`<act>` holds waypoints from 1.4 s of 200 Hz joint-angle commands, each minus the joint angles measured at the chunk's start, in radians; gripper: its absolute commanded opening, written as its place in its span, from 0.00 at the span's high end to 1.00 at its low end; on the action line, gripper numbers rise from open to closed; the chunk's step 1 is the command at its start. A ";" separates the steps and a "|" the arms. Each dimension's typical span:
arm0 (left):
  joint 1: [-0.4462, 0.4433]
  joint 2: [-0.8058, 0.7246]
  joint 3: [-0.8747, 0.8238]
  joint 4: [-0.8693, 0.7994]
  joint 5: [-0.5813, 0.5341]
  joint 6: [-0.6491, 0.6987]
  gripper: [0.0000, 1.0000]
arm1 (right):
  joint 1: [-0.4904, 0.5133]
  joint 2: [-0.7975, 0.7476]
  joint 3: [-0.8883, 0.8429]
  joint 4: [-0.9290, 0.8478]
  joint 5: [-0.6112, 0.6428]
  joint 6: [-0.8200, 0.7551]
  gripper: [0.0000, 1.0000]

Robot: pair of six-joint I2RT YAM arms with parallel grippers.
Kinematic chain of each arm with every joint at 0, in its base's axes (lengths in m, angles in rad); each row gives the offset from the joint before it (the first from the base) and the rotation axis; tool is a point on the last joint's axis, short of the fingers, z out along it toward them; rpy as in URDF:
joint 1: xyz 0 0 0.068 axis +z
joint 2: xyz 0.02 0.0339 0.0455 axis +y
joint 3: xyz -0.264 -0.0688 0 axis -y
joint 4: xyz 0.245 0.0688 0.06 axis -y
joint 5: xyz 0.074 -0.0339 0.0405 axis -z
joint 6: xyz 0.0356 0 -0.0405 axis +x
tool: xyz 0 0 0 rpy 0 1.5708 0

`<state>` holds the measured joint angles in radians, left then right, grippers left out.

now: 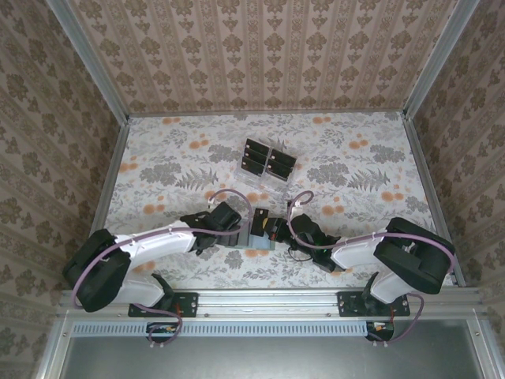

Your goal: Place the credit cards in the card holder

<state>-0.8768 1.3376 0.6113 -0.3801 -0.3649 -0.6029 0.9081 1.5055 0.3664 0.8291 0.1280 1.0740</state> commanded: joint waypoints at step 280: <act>-0.018 0.035 -0.030 -0.051 -0.033 -0.060 0.00 | 0.047 0.247 -0.010 0.260 -0.016 0.096 1.00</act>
<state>-0.8898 1.3682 0.6037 -0.3943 -0.3866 -0.6518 0.9394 1.7309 0.3645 1.0584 0.1238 1.1568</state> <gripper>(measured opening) 0.997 0.043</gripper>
